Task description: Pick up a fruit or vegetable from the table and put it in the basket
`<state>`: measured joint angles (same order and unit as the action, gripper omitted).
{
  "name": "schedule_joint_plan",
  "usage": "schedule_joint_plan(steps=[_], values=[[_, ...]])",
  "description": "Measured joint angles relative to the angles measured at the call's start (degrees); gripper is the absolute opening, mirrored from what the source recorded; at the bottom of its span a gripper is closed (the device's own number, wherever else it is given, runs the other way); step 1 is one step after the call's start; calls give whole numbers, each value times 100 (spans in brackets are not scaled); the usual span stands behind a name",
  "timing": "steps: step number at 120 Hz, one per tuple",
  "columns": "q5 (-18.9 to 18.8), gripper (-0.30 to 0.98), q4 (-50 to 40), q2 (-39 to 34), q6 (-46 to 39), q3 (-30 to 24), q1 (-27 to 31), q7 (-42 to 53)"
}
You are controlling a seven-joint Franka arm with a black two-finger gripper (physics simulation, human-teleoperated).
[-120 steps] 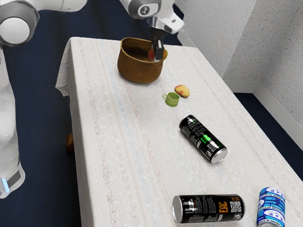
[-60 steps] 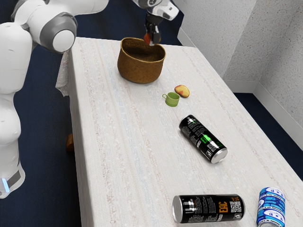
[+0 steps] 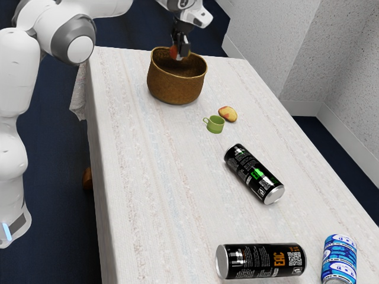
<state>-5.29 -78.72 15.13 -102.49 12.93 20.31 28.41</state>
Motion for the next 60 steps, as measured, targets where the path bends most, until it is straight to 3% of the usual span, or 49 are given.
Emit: schedule_joint_plan(steps=[27, 52, 60], values=[[145, 54, -4, 3, 78, 9, -2, 177], [183, 65, -58, -29, 115, 0, -15, 299], [98, 67, -657, -737, 257, -221, -518, 198]])
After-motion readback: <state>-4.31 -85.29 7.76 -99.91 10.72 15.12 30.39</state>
